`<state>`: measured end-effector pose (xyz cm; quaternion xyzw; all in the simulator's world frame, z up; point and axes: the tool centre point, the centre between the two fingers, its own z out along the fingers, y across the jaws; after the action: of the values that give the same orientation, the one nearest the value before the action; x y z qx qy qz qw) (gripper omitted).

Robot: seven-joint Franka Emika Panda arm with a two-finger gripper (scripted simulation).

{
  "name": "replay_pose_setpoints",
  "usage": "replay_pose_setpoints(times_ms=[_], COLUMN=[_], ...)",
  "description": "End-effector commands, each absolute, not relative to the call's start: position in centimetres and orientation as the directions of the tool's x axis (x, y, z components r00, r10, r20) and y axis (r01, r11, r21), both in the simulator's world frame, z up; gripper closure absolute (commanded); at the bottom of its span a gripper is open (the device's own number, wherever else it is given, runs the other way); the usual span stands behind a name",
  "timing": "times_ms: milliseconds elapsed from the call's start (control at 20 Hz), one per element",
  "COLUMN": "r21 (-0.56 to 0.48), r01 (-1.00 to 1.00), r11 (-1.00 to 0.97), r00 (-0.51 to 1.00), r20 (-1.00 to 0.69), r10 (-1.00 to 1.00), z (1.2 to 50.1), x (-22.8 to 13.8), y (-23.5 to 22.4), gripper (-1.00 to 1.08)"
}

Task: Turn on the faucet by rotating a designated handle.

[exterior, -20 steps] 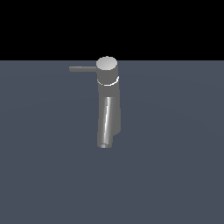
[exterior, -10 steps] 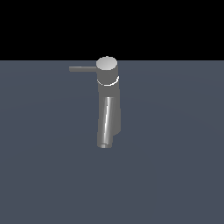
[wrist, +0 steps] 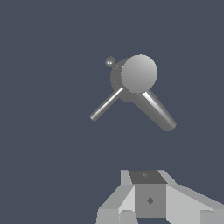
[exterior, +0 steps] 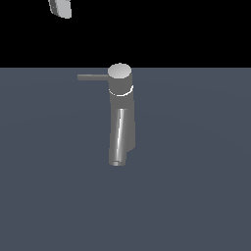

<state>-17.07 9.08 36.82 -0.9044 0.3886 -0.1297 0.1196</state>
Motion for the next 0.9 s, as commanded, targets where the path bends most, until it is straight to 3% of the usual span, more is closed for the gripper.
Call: replay_pose_setpoints(times_ms=[0,850], r21=[-0.343,-0.486], r01=[-0.708,-0.84], r11=[-0.618,-0.243], r00=[0.613,0.239], r20=[0.137,0.071], r10=[-0.778,-0.968], z=[36.1,31.8], x=[-16.1,-9.0], y=[9.5,10.6], gripper=[1.08,1.08])
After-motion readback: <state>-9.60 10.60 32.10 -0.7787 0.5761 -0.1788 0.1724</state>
